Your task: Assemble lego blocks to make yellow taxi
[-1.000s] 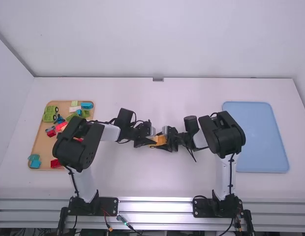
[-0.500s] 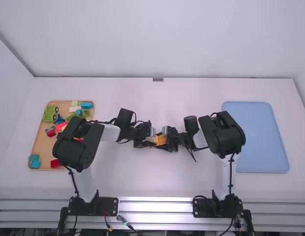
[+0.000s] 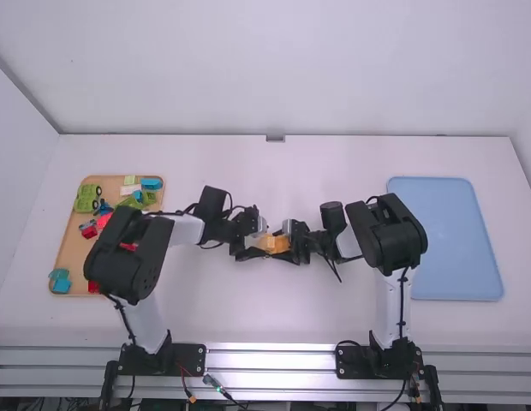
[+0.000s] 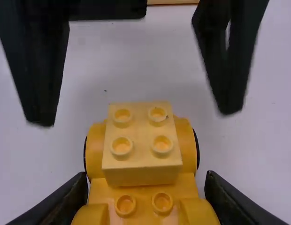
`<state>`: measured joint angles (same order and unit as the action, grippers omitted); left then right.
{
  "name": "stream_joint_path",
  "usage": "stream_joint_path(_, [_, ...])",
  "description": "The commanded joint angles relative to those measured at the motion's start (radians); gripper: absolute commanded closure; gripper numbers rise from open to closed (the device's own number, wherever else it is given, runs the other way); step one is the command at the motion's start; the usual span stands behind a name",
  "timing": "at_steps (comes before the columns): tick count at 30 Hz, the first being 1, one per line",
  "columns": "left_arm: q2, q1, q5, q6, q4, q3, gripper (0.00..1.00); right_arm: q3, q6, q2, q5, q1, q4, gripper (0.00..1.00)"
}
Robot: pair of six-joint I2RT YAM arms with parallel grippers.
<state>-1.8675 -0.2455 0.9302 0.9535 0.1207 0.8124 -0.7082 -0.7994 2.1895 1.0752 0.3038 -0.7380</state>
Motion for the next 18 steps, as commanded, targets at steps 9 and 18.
stream_joint_path(9, [0.051, 0.003, 0.045, -0.068, 0.013, 0.0, 0.98, 0.014, -0.008, 0.012, -0.055, -0.002, 0.009, 0.46])
stream_joint_path(18, [-0.03, 0.003, 0.041, -0.069, 0.027, 0.0, 0.98, 0.014, -0.009, 0.012, -0.055, -0.002, 0.009, 0.46])
